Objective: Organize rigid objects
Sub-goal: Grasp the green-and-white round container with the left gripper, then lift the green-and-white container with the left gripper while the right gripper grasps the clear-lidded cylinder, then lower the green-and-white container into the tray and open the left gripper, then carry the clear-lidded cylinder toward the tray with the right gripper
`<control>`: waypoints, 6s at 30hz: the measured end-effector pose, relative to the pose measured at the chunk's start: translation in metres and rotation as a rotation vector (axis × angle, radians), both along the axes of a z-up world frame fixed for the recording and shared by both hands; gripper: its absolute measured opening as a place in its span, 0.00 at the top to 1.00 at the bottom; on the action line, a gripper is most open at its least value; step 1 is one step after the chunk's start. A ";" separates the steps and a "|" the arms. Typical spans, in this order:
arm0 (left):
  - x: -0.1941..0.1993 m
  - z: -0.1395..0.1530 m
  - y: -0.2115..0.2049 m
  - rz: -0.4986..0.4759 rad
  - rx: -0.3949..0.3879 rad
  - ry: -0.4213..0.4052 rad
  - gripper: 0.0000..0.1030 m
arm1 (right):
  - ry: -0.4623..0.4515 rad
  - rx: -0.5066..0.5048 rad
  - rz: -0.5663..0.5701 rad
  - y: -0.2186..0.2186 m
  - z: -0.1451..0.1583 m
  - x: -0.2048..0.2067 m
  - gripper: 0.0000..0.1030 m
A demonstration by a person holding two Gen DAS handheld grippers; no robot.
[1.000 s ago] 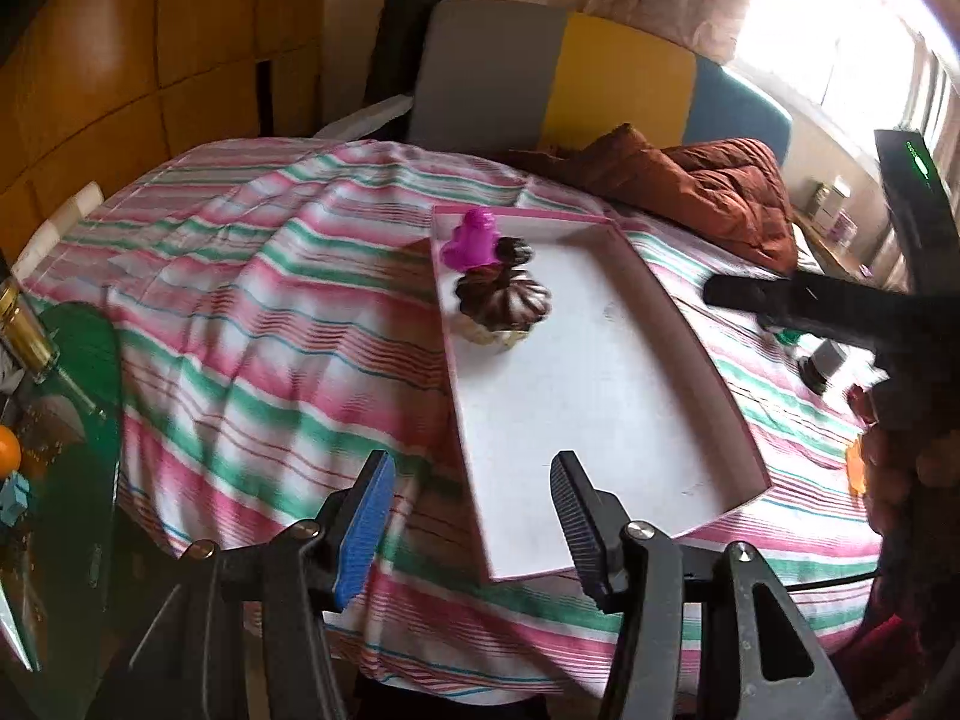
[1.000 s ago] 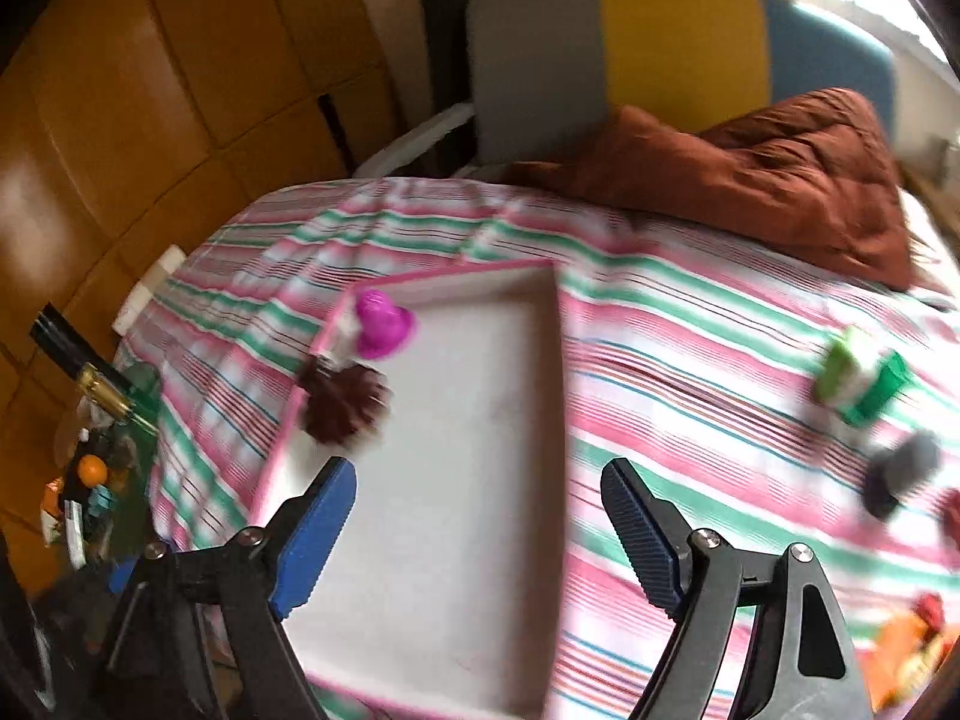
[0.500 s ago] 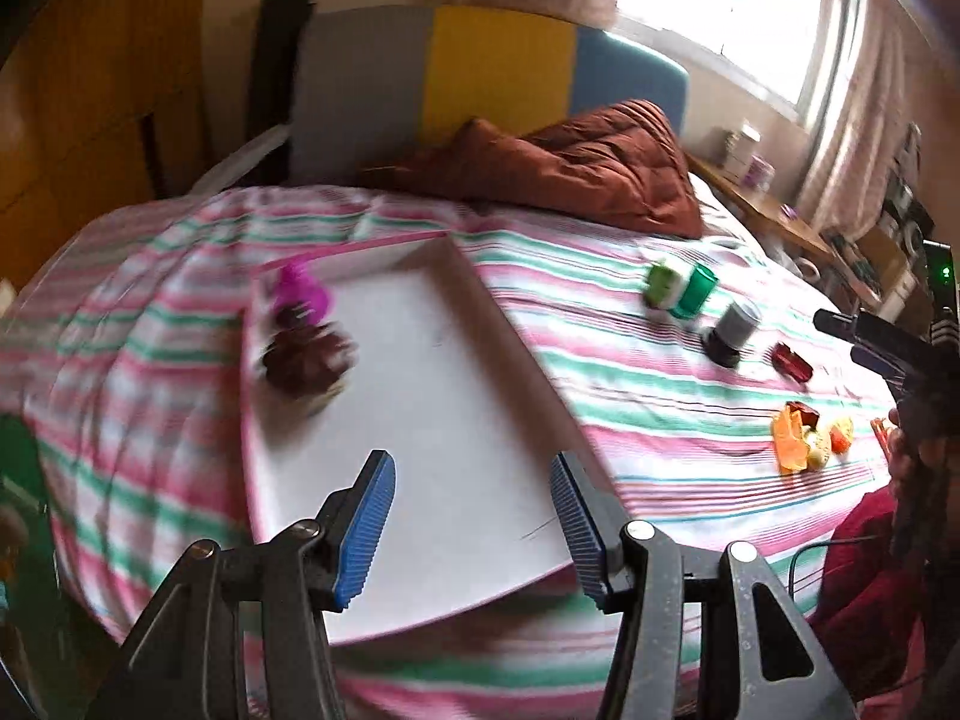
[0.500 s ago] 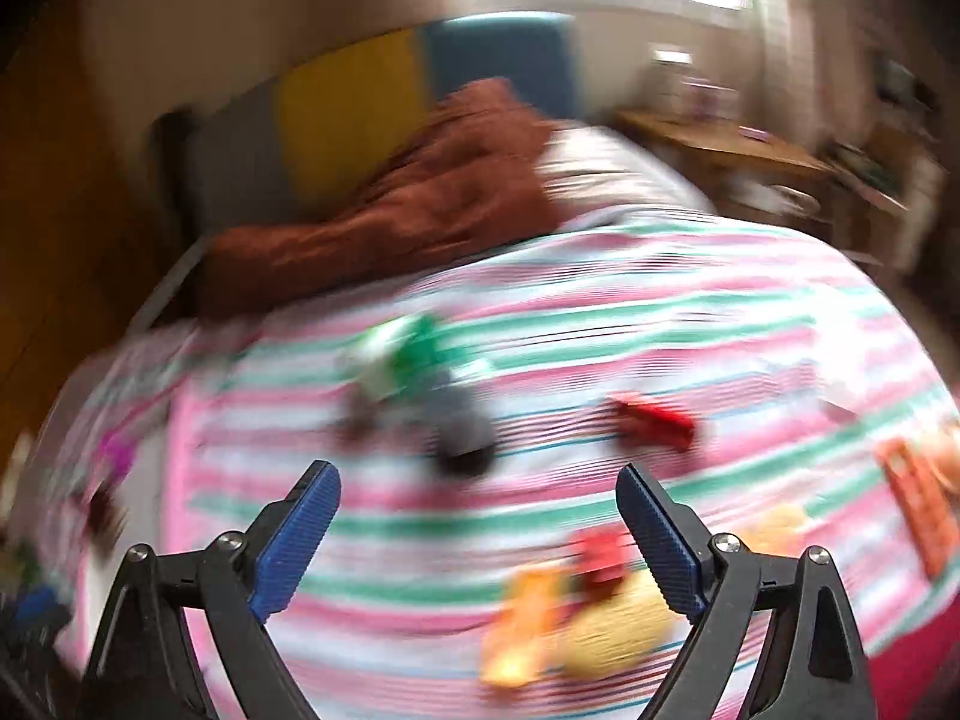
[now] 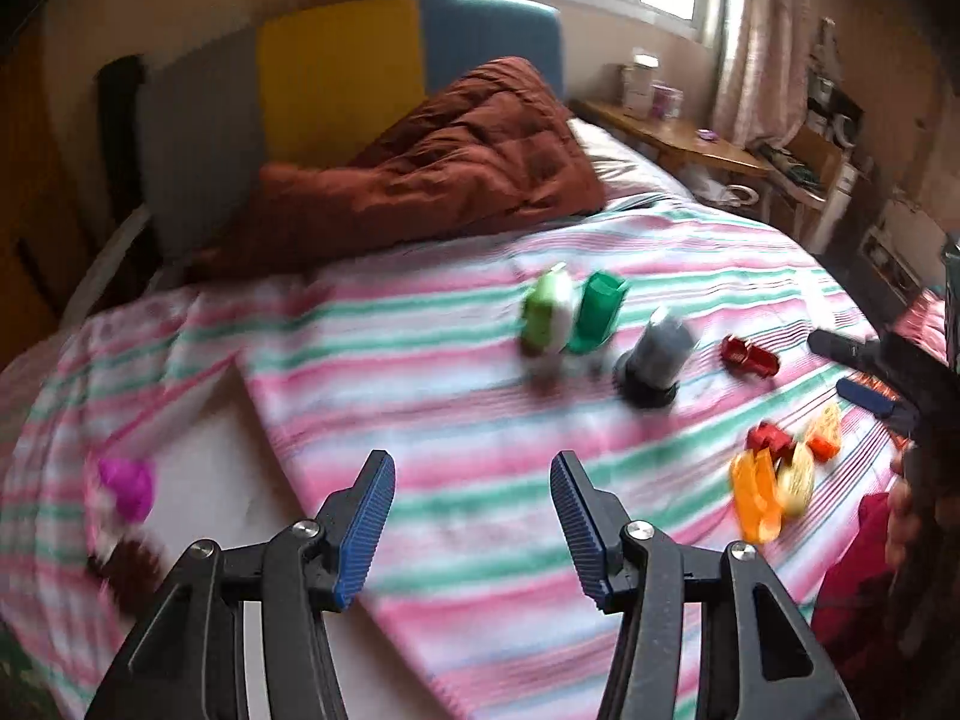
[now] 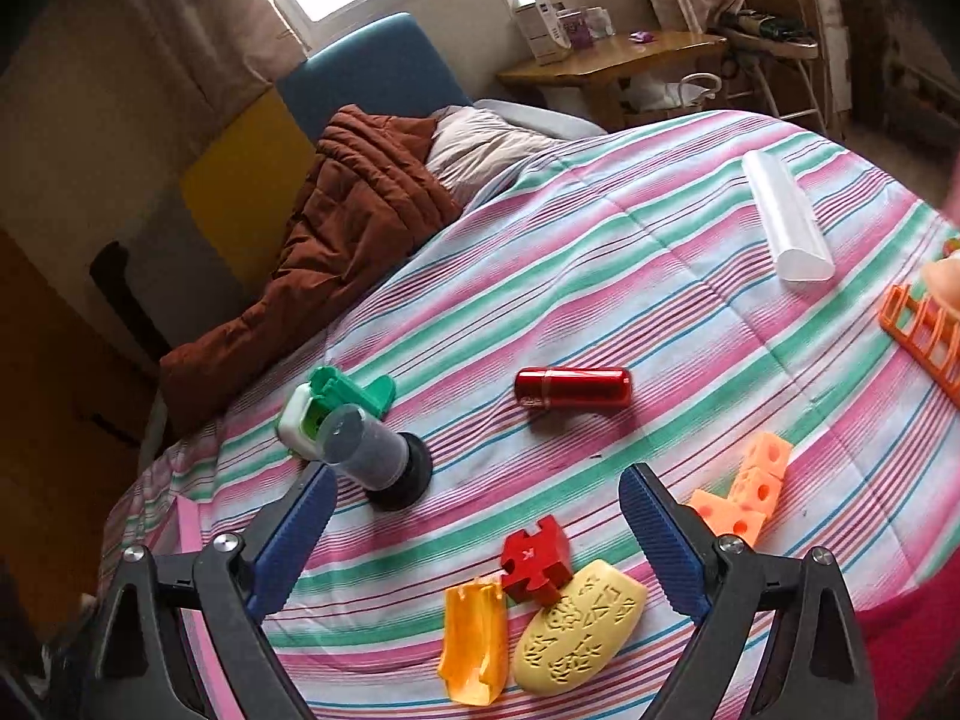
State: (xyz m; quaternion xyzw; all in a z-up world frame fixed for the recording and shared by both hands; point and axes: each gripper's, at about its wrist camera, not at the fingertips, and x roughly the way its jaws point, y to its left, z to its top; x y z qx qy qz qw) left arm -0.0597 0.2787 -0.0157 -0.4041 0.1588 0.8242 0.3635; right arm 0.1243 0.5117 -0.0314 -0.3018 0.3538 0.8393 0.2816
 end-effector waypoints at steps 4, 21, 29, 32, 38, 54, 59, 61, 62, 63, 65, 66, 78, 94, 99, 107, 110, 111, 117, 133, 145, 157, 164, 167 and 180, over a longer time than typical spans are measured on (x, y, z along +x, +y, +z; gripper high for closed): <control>-0.023 -0.006 0.045 -0.060 -0.015 -0.012 0.46 | 0.011 0.009 0.018 -0.003 0.000 -0.003 0.07; -0.080 -0.060 0.157 -0.220 -0.136 -0.012 0.24 | 0.037 -0.065 0.046 0.002 -0.007 -0.004 0.07; -0.090 -0.076 0.155 -0.184 -0.107 -0.095 0.59 | 0.039 -0.073 0.049 0.004 -0.009 -0.005 0.07; -0.073 -0.074 0.130 -0.147 -0.086 -0.094 0.59 | 0.043 -0.069 0.056 0.004 -0.008 -0.005 0.07; -0.024 -0.069 0.079 -0.101 -0.056 -0.092 0.59 | 0.034 -0.087 0.061 0.004 -0.010 -0.005 0.07; 0.048 -0.034 -0.019 -0.026 0.061 -0.085 0.59 | -0.050 -0.022 0.124 -0.012 -0.011 -0.020 0.07; 0.053 -0.028 -0.046 0.011 0.085 -0.085 0.59 | -0.059 0.025 0.191 -0.023 -0.002 -0.040 0.09; 0.053 -0.027 -0.055 0.022 0.097 -0.089 0.59 | -0.059 0.039 0.230 -0.026 0.001 -0.058 0.10; 0.052 -0.027 -0.061 0.033 0.103 -0.095 0.59 | -0.064 0.046 0.247 -0.028 0.002 -0.065 0.10; 0.052 -0.026 -0.065 0.043 0.110 -0.104 0.59 | -0.078 0.058 0.266 -0.030 0.001 -0.076 0.10; 0.051 -0.026 -0.072 0.056 0.117 -0.113 0.59 | -0.116 0.082 0.290 -0.033 -0.004 -0.098 0.10; 0.051 -0.025 -0.076 0.065 0.120 -0.113 0.59 | -0.138 0.092 0.302 -0.034 -0.008 -0.110 0.10; 0.054 -0.021 -0.116 0.145 0.142 -0.115 0.59 | -0.272 0.106 0.423 -0.061 -0.048 -0.140 0.57; 0.052 -0.023 -0.203 0.386 0.113 -0.073 0.59 | -0.303 0.153 0.625 -0.116 -0.060 -0.122 0.57; 0.056 -0.017 -0.214 0.437 0.073 -0.016 0.59 | -0.321 0.180 0.635 -0.115 -0.058 -0.126 0.57; 0.066 -0.007 -0.214 0.421 0.067 0.002 0.59 | -0.338 0.215 0.643 -0.120 -0.059 -0.129 0.57; 0.069 -0.007 -0.210 0.409 0.063 -0.003 0.59 | -0.342 0.223 0.648 -0.122 -0.059 -0.130 0.57; 0.070 -0.007 -0.209 0.407 0.060 -0.004 0.59 | -0.342 0.221 0.647 -0.121 -0.059 -0.130 0.57; 0.067 -0.019 -0.207 0.413 0.042 -0.046 0.59 | -0.345 0.225 0.648 -0.122 -0.059 -0.130 0.57; 0.028 -0.045 -0.229 0.497 0.084 -0.134 0.59 | -0.354 0.252 0.652 -0.124 -0.060 -0.131 0.57; -0.026 -0.071 -0.211 0.516 0.004 -0.091 0.59 | -0.352 0.249 0.651 -0.124 -0.060 -0.132 0.57; -0.006 -0.052 -0.222 0.533 0.024 -0.062 0.54 | -0.351 0.246 0.648 -0.124 -0.060 -0.134 0.57; 0.016 -0.035 -0.228 0.544 0.007 -0.004 0.53 | -0.353 0.259 0.647 -0.125 -0.060 -0.134 0.57; 0.022 -0.028 -0.229 0.541 0.008 0.010 0.53 | -0.353 0.260 0.646 -0.125 -0.060 -0.133 0.57; 0.039 -0.011 -0.232 0.521 0.027 0.045 0.53 | -0.340 0.250 0.616 -0.125 -0.061 -0.133 0.57</control>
